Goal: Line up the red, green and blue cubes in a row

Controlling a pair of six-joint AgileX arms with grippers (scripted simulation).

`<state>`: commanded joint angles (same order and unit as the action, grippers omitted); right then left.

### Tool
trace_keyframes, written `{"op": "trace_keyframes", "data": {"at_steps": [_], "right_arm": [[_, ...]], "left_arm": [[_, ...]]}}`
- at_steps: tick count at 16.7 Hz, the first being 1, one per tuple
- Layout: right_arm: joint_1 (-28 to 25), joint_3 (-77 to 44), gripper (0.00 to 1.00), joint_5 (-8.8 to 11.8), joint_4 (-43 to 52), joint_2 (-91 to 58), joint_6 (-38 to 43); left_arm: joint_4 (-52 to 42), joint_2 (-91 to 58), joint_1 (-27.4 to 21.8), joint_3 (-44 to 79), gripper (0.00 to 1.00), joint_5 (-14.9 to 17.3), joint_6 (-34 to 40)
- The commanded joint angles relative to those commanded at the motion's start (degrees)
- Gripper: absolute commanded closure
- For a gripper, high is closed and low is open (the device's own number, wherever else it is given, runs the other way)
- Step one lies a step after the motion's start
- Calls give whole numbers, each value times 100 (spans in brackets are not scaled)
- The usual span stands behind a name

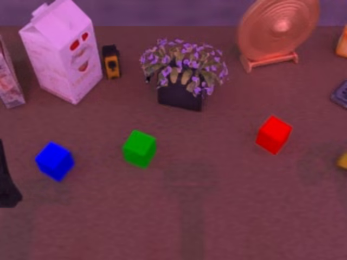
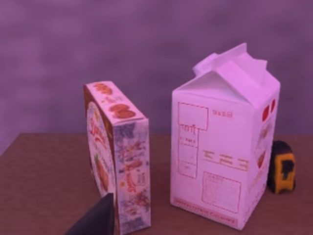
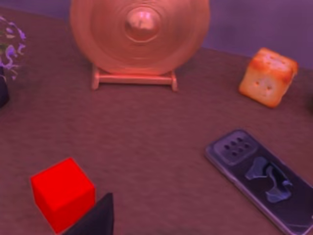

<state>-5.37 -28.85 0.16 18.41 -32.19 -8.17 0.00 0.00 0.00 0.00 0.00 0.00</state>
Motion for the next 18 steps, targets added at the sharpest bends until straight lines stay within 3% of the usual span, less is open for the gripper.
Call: {"op": "trace_keyframes", "data": {"at_steps": [10,18], "right_arm": [[-852,-4731,0,-37,3201,-6223,-1389],[-1299,-7292,0,-37,4758,-9199,-2097]], "left_arm": [[0,0,0,0,0,0,0],[0,0,0,0,0,0,0]]}}
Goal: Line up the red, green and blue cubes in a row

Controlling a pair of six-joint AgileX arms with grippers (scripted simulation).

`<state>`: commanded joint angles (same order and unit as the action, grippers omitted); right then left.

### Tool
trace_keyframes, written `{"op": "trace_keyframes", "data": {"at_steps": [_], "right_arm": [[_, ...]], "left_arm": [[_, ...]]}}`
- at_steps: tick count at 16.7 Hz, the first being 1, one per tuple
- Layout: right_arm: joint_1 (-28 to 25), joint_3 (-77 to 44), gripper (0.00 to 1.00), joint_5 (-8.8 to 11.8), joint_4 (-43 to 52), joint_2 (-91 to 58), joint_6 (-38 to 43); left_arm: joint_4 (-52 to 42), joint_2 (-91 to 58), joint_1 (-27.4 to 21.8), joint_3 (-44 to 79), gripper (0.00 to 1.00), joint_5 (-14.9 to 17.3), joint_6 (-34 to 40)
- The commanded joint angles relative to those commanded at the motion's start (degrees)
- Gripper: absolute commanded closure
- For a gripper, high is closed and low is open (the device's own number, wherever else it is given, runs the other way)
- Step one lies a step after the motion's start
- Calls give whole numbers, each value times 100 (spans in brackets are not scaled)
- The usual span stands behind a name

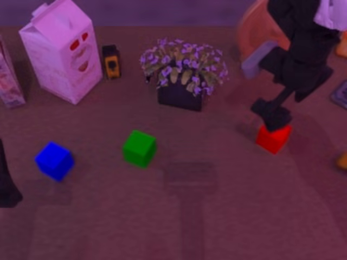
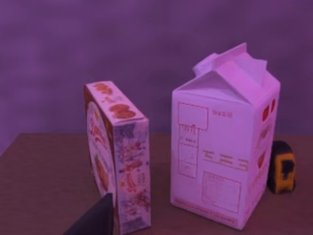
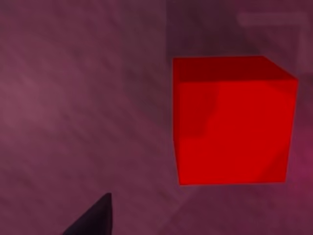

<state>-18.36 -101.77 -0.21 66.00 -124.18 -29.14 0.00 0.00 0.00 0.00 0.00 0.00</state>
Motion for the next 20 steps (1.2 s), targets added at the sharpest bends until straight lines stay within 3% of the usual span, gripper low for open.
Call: {"op": "trace_keyframes", "data": {"at_steps": [10,16,20], "right_arm": [[-34,-217,0,1,57,-331,-85],[-54,575,0,-3,-1276,-802,-68],[-60,753,0,-4,-1531,-937,-66]], "left_arm": [[0,0,0,0,0,0,0],[0,0,0,0,0,0,0],[0,0,0,0,0,0,0]]}}
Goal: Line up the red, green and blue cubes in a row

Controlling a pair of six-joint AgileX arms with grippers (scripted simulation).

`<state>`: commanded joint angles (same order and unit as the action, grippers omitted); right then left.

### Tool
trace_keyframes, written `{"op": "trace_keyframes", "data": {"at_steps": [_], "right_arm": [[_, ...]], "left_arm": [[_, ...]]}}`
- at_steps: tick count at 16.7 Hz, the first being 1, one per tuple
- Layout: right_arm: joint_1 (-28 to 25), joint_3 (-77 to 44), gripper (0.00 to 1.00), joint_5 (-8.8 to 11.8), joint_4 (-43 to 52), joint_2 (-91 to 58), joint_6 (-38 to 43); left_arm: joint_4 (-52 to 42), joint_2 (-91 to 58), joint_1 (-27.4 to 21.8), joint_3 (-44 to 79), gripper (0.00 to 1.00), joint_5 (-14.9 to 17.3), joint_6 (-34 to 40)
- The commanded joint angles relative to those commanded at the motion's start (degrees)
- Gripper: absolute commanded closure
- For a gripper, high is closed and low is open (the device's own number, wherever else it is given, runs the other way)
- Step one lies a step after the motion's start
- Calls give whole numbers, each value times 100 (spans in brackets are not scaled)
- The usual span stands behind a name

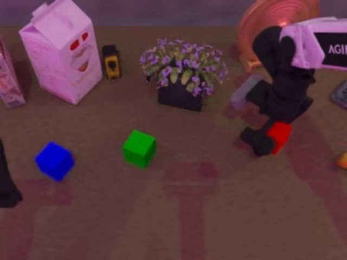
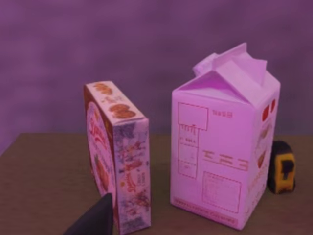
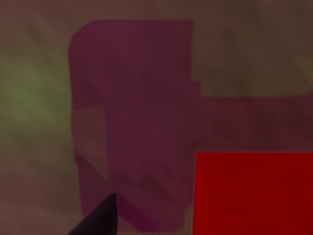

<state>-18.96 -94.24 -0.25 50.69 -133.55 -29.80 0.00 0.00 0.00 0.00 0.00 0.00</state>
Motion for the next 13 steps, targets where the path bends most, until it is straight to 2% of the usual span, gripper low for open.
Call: {"op": "trace_keyframes", "data": {"at_steps": [2,13], "right_arm": [[0,0,0,0,0,0,0],[0,0,83,0,0,0,0]], "left_arm": [[0,0,0,0,0,0,0],[0,0,0,0,0,0,0]]}}
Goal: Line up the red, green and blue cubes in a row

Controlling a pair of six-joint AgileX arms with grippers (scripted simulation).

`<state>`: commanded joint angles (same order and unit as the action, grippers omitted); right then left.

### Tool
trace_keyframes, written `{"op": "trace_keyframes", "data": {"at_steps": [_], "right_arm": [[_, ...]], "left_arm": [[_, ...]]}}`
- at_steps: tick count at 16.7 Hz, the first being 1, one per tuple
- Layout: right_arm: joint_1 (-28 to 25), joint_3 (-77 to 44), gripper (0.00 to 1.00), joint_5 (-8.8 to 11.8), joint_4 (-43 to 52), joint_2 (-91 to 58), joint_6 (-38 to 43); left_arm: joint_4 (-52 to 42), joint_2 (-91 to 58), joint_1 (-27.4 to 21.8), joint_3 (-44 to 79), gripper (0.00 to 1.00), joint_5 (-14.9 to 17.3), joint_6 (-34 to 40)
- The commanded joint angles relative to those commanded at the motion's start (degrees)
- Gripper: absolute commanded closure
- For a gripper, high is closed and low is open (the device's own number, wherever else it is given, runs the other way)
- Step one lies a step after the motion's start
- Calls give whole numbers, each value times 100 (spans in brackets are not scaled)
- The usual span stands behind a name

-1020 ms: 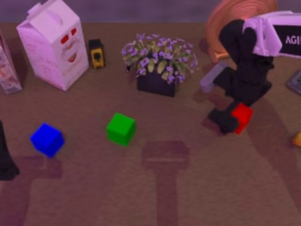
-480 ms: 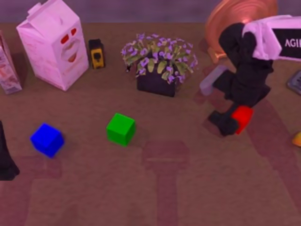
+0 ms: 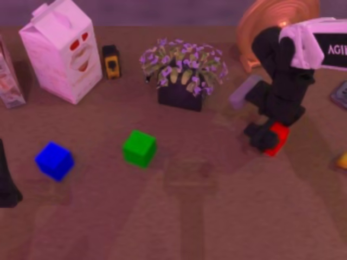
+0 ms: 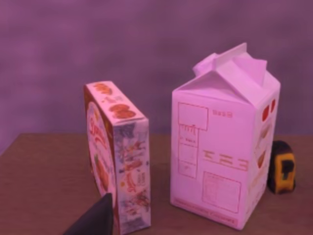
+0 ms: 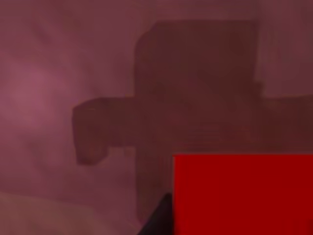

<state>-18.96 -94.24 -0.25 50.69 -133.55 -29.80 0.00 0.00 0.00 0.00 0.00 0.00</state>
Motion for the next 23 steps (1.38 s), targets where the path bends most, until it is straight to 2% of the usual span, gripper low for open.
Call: {"op": "trace_keyframes", "data": {"at_steps": [2,3,10,12,19,23], "right_arm": [[0,0,98,0,0,0,0],[0,0,100,0,0,0,0],[0,0,100,0,0,0,0],[1,-43,100,62,109,174,47],[-40,-802,100,67,1318,587,40],[-45,-871,100,67,1416,653,40]], "left_arm": [[0,0,0,0,0,0,0],[0,0,0,0,0,0,0],[0,0,0,0,0,0,0],[0,0,0,0,0,0,0],[0,0,0,0,0,0,0],[0,0,0,0,0,0,0]]}}
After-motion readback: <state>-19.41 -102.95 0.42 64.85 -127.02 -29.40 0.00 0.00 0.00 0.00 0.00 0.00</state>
